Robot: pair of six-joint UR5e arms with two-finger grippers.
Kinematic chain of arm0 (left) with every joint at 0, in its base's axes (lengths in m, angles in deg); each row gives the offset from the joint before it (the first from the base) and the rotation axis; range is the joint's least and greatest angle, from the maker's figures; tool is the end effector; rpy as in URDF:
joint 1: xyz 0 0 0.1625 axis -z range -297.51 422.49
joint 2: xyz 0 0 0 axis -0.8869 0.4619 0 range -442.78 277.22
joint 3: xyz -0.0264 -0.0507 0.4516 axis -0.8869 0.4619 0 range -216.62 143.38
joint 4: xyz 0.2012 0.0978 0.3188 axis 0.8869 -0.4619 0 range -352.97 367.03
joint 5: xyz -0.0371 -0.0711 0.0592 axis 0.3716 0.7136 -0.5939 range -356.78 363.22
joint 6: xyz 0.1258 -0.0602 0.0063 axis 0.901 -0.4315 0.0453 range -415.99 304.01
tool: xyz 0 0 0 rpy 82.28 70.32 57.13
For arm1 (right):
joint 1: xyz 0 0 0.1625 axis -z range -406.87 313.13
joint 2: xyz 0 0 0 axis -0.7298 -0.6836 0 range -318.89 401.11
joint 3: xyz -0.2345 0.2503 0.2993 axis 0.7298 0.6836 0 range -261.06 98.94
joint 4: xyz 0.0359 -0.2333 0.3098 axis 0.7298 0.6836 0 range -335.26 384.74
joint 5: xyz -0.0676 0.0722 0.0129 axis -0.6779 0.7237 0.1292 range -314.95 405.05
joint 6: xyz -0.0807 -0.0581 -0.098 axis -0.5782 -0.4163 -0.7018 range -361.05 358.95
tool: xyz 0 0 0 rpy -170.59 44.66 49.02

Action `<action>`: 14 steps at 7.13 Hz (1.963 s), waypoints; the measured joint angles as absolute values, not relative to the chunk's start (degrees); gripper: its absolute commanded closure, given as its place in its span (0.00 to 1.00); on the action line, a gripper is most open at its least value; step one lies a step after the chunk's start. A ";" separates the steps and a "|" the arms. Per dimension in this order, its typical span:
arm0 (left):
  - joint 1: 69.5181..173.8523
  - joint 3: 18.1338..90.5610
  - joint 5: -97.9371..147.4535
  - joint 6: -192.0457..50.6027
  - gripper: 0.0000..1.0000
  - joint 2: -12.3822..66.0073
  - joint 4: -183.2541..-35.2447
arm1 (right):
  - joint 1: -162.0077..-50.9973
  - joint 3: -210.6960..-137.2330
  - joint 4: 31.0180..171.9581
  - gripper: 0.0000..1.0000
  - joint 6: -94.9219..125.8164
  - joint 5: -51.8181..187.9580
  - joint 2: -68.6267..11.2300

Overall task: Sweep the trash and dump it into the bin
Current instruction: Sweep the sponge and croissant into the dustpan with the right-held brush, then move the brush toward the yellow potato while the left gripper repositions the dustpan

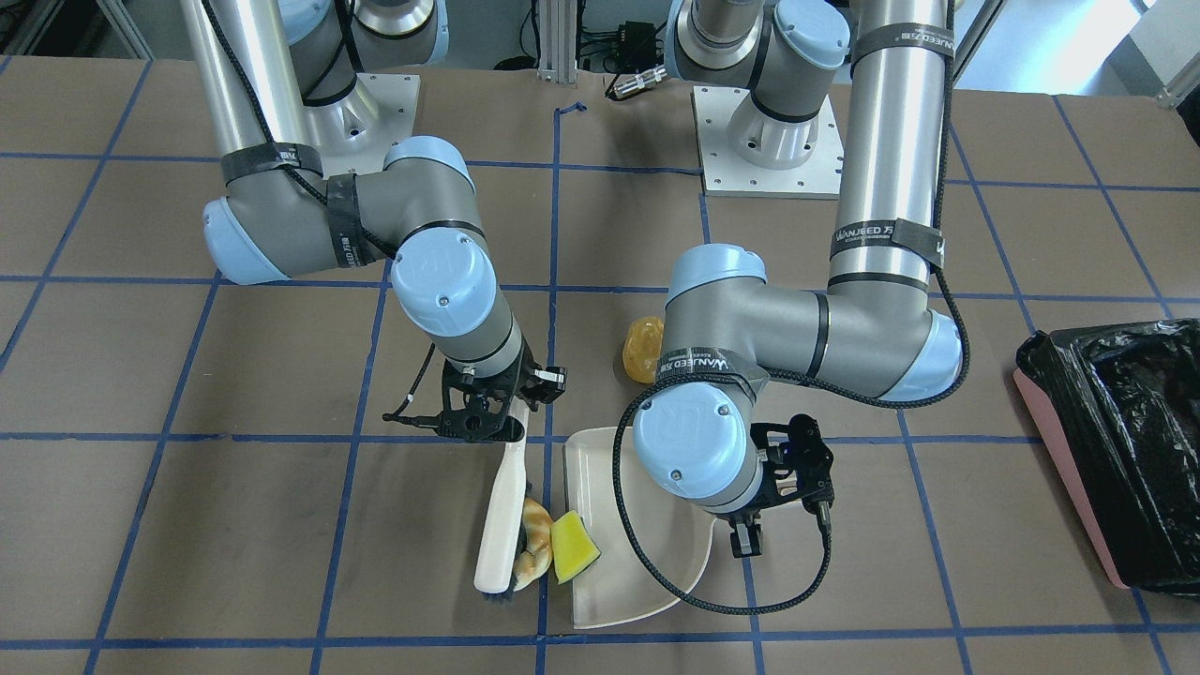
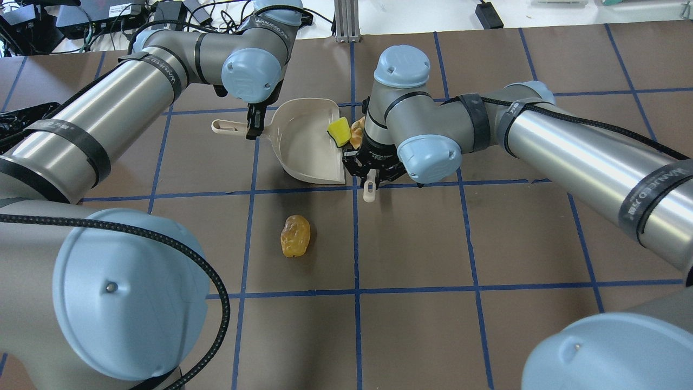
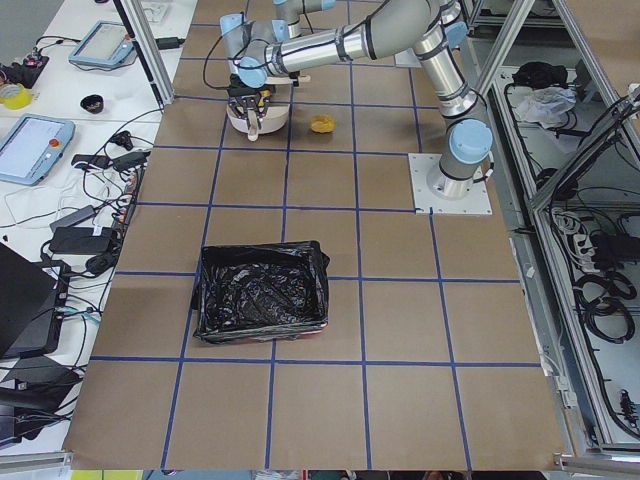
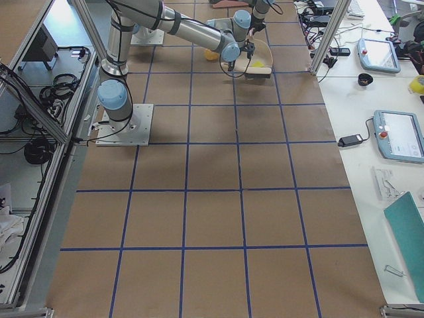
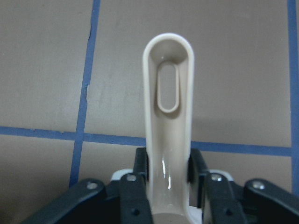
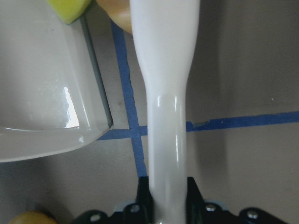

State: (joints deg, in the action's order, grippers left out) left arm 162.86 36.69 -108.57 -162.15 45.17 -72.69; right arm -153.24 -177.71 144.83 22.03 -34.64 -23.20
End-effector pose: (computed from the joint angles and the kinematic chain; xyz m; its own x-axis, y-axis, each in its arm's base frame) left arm -0.2050 -0.6681 0.2425 0.0808 -0.9934 -0.0815 -0.9142 -0.0413 -0.4033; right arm 0.3211 -0.5318 0.2357 -0.9806 0.1271 -0.1492 0.1119 0.9880 0.1063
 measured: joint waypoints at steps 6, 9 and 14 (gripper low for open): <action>163.89 37.63 -105.79 -159.05 1.00 46.33 -65.60 | -159.69 -171.69 144.42 1.00 28.68 -31.88 -21.32; 163.51 39.57 -99.69 -152.03 1.00 46.13 -58.40 | -159.66 -171.35 142.86 1.00 28.61 -33.59 -22.49; 159.90 39.60 -97.68 -148.69 1.00 44.64 -56.46 | -157.08 -172.32 131.67 1.00 28.28 -37.74 -29.69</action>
State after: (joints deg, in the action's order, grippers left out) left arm 159.90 39.60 -97.68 -148.69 44.64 -56.46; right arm -157.08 -172.32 131.67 28.28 -37.74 -29.69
